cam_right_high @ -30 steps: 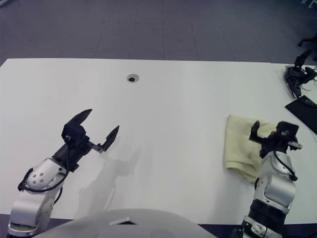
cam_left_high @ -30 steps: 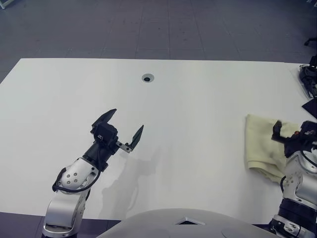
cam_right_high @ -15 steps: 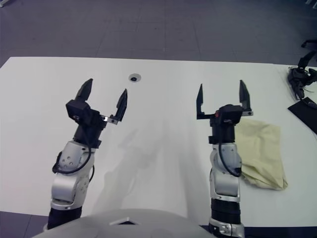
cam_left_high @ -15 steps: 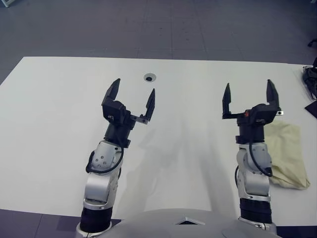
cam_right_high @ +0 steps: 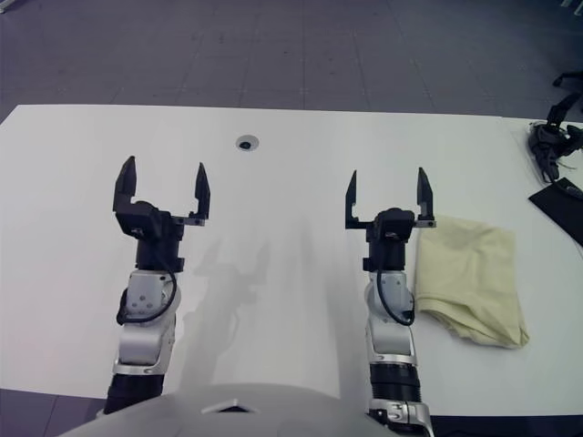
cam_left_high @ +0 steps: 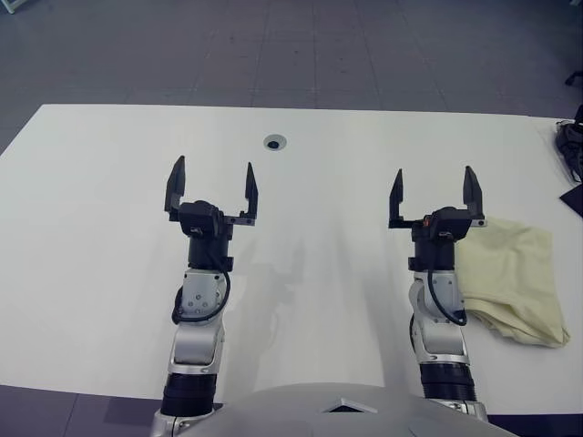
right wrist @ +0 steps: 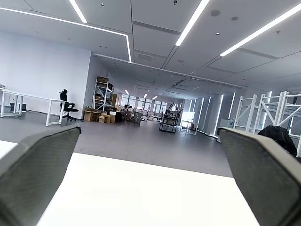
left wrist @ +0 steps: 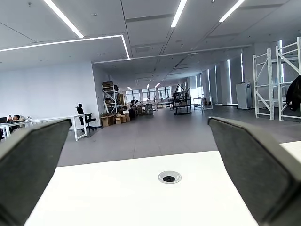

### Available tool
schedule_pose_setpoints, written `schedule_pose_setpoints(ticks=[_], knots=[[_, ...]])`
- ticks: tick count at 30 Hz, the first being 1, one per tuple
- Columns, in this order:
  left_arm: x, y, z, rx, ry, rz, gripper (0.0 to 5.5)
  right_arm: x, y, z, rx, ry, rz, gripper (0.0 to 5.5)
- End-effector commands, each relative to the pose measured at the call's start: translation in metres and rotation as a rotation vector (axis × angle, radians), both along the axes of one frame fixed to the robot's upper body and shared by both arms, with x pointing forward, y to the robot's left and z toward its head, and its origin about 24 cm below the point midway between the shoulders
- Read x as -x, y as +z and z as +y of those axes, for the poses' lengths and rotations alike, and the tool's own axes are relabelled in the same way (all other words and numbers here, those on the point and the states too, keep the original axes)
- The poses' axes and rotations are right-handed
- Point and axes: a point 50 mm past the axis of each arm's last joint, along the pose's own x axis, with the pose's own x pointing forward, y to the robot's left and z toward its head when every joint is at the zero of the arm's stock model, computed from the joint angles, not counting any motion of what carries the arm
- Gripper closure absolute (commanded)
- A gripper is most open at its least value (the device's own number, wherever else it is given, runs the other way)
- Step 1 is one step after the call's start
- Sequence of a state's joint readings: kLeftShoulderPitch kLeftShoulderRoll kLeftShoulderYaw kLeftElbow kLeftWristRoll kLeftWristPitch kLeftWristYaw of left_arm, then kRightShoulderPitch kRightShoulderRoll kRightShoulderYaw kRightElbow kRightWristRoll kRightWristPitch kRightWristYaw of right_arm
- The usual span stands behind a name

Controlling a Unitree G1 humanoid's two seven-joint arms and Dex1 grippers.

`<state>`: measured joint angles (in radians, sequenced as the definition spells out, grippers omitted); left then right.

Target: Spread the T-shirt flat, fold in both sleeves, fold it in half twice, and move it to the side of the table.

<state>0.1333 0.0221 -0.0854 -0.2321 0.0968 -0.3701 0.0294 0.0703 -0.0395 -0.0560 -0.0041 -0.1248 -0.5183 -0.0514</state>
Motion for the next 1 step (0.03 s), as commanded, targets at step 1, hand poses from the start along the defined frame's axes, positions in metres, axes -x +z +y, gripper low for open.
schedule_pose_setpoints(ticks=[1], knots=[[-0.0012,-0.0056,-0.0015,-0.003,-0.001,0.017,0.11,-0.0022,-0.0034,0.0042,-0.021,0.021,0.016,0.10]])
